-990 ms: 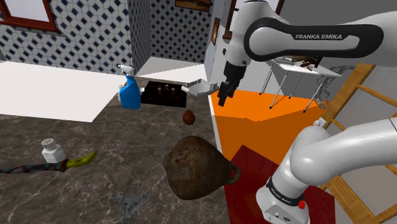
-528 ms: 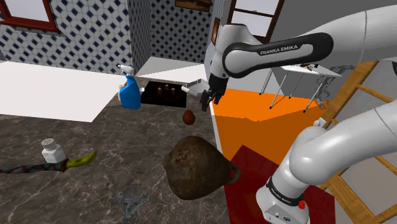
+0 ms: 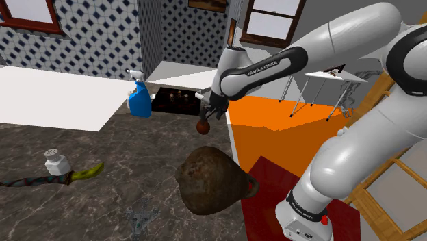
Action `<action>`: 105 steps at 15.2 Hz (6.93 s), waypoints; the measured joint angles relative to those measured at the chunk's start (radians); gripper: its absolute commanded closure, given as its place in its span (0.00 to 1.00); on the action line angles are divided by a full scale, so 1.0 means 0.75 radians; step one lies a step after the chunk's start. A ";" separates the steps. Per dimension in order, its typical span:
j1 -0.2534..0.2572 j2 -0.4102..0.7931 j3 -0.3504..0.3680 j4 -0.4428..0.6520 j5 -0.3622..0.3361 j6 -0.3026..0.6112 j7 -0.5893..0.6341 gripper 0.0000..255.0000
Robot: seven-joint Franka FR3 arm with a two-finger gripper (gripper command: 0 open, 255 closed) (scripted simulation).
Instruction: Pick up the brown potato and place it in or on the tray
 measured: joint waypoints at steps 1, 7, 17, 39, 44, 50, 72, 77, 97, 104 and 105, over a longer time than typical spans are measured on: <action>-0.003 0.040 0.002 0.016 0.001 0.033 0.015 0.00; -0.006 0.162 0.004 0.011 0.000 0.171 0.030 0.00; -0.005 0.205 0.006 0.007 -0.002 0.220 0.033 1.00; -0.007 0.060 0.001 0.092 0.001 -0.010 0.032 1.00; -0.007 0.017 -0.001 0.144 0.001 -0.105 0.032 1.00; -0.007 -0.027 -0.001 0.216 0.000 -0.221 0.036 1.00; -0.141 0.278 -0.204 0.747 0.031 -0.463 -0.302 1.00; -0.204 0.477 -0.259 1.009 0.075 -0.535 -0.430 1.00; -0.434 1.110 -0.309 1.809 0.215 -0.734 -0.678 1.00; -0.427 1.112 -0.307 1.687 0.221 -0.611 -0.695 1.00; -0.425 1.108 -0.307 1.673 0.221 -0.601 -0.695 1.00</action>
